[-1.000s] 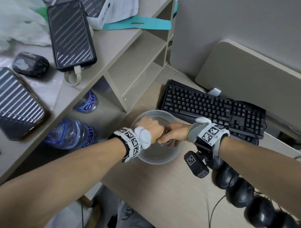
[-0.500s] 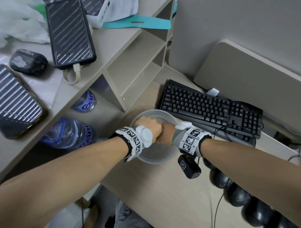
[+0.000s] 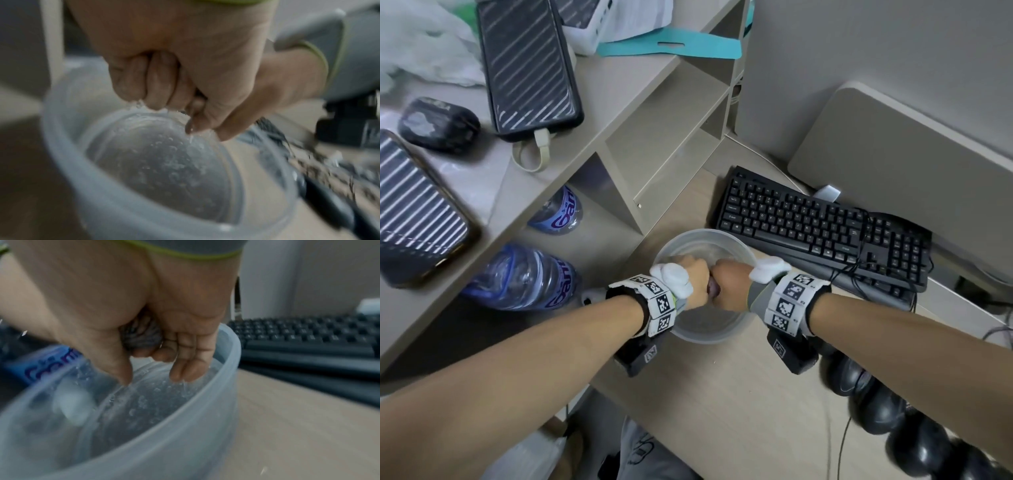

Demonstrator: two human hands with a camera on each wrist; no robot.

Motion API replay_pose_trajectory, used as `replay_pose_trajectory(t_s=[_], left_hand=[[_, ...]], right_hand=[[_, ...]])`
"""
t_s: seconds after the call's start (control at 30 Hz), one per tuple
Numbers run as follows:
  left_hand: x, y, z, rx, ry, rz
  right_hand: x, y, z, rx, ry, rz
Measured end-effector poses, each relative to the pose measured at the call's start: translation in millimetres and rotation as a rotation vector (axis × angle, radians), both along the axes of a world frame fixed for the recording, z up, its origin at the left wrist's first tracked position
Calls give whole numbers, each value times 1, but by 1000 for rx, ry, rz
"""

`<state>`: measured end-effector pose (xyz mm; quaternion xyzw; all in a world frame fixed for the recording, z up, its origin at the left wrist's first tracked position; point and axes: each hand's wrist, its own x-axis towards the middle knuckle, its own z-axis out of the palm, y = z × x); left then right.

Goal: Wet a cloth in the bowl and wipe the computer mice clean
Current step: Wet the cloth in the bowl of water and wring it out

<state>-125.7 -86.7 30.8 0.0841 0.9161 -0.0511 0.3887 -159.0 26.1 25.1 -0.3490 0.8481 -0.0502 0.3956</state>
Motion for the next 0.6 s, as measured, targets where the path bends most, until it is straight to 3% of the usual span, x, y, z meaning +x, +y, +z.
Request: replay_pose_trajectory(t_s=[0.1, 0.23, 0.5, 0.6], left_hand=[[-4, -6, 6, -5, 125, -94], [-2, -8, 18, -2, 191, -274], [-8, -2, 32, 1, 244, -453], [-6, 1, 30, 18, 217, -452]], right_hand=[[-7, 6, 12, -106, -280, -195], [-18, 9, 24, -130, -541, -317], [-4, 3, 14, -148, -714, -474], [-2, 1, 16, -97, -643, -388]])
